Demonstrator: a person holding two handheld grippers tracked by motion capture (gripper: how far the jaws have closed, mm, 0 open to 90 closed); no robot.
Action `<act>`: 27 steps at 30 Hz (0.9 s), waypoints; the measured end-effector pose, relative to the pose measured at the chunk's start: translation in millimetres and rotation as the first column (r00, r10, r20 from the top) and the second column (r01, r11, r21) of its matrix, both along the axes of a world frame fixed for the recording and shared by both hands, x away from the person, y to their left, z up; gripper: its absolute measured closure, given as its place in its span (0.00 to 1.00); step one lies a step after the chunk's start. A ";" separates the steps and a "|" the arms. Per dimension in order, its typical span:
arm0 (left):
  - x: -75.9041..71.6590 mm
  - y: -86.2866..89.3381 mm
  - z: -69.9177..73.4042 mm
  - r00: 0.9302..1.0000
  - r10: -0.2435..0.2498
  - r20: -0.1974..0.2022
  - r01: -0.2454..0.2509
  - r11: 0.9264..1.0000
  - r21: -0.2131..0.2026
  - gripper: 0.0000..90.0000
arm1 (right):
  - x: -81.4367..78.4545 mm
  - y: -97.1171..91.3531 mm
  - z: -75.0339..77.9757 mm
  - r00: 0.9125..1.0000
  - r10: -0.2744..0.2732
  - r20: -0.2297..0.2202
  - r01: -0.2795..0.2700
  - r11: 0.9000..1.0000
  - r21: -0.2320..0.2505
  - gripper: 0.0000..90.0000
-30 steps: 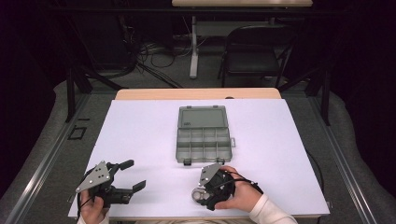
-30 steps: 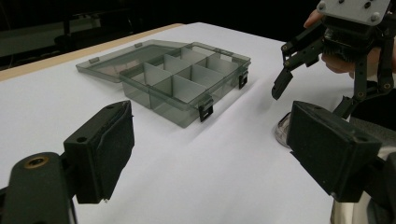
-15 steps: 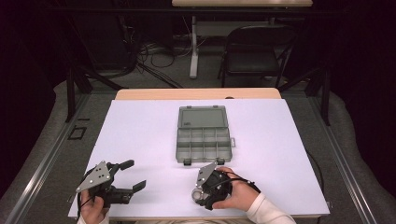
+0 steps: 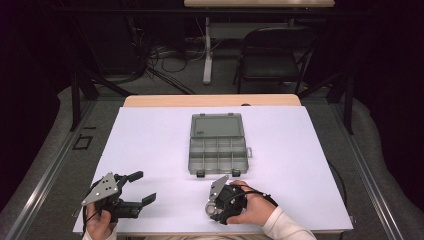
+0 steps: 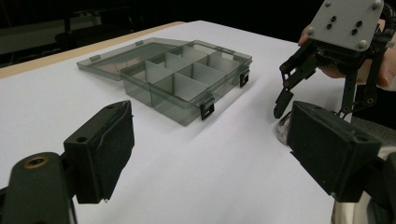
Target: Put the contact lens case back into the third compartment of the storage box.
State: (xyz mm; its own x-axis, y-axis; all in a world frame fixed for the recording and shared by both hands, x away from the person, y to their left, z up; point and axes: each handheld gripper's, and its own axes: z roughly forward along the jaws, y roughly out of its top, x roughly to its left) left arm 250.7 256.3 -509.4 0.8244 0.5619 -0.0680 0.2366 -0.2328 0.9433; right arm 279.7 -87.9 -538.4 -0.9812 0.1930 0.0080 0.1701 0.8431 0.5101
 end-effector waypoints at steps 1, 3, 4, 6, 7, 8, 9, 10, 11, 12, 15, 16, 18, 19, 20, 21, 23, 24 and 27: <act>0.2 0.0 -0.1 1.000 -0.004 0.000 0.004 1.000 -0.002 0.17 | 0.2 0.2 -0.4 1.000 0.007 0.003 -0.007 1.000 -0.001 0.44; -0.4 -0.4 0.0 1.000 0.012 0.002 -0.012 1.000 0.003 0.17 | -0.3 0.3 -0.6 1.000 0.001 -0.001 -0.001 1.000 -0.005 0.44; -0.3 -0.3 0.0 1.000 0.011 0.002 -0.011 1.000 0.004 0.17 | 0.0 0.3 -0.8 1.000 0.005 0.000 -0.005 1.000 -0.007 0.45; -0.5 -0.3 0.0 1.000 0.012 0.000 -0.012 1.000 0.004 0.17 | -0.1 0.4 -1.2 1.000 0.008 0.000 -0.008 1.000 -0.012 0.45; -0.4 -0.3 0.0 1.000 0.011 0.002 -0.011 1.000 0.004 0.17 | -0.2 0.6 -1.4 1.000 0.008 0.001 -0.008 1.000 -0.014 0.45; -0.5 -0.4 0.0 1.000 0.012 0.003 -0.012 1.000 0.004 0.17 | -0.6 0.7 -1.5 1.000 0.004 -0.001 -0.004 1.000 -0.019 0.45; -0.6 -0.5 0.0 1.000 0.012 0.001 -0.012 1.000 0.003 0.17 | -0.5 0.9 -1.9 1.000 0.006 0.000 -0.006 1.000 -0.020 0.45; -0.5 -0.4 0.0 1.000 0.012 0.003 -0.012 1.000 0.005 0.17 | -0.6 1.2 -2.4 1.000 0.007 0.001 -0.007 1.000 -0.025 0.46; -0.5 -0.4 0.0 1.000 0.011 0.003 -0.011 1.000 0.005 0.17 | -0.6 1.2 -2.4 1.000 0.007 0.001 -0.007 1.000 -0.025 0.46; -0.5 -0.3 0.0 1.000 0.011 0.003 -0.011 1.000 0.004 0.17 | -0.7 1.3 -2.5 1.000 0.006 -0.002 -0.006 1.000 -0.026 0.46; -0.5 -0.1 0.1 1.000 0.014 0.003 -0.014 1.000 0.006 0.17 | -0.6 1.3 -3.2 1.000 0.006 -0.001 -0.006 1.000 -0.029 0.47; -0.5 0.0 0.1 1.000 0.015 0.003 -0.015 1.000 0.006 0.17 | -0.6 1.2 -3.1 1.000 0.007 -0.004 -0.007 1.000 -0.029 0.48; -0.4 0.2 0.1 1.000 0.013 0.003 -0.013 1.000 0.004 0.17 | -0.5 1.2 -3.1 1.000 0.007 -0.004 -0.007 1.000 -0.029 0.48; -0.4 0.2 0.1 1.000 0.013 0.003 -0.013 1.000 0.004 0.17 | -0.6 1.2 -3.0 1.000 0.003 -0.007 -0.004 1.000 -0.029 0.49; -0.4 0.1 0.1 1.000 0.012 0.004 -0.012 1.000 0.004 0.17 | -0.6 1.2 -3.0 1.000 0.004 -0.007 -0.004 1.000 -0.028 0.49; -0.6 0.1 0.2 1.000 0.014 0.004 -0.014 1.000 0.006 0.17 | -0.6 1.1 -2.9 1.000 0.004 -0.007 -0.004 1.000 -0.028 0.49; -0.7 -0.2 0.2 1.000 0.014 0.003 -0.014 1.000 0.006 0.17 | -0.6 0.7 -2.8 1.000 0.002 -0.009 -0.002 1.000 -0.028 0.51; 0.0 0.0 -0.1 1.000 -0.003 -0.001 0.003 1.000 -0.002 0.17 | -0.5 0.6 -2.8 1.000 0.003 -0.009 -0.003 1.000 -0.028 0.51; -0.7 -0.1 0.2 1.000 0.014 0.003 -0.014 1.000 0.007 0.17 | -0.5 0.6 -2.8 1.000 0.004 -0.009 -0.004 1.000 -0.028 0.51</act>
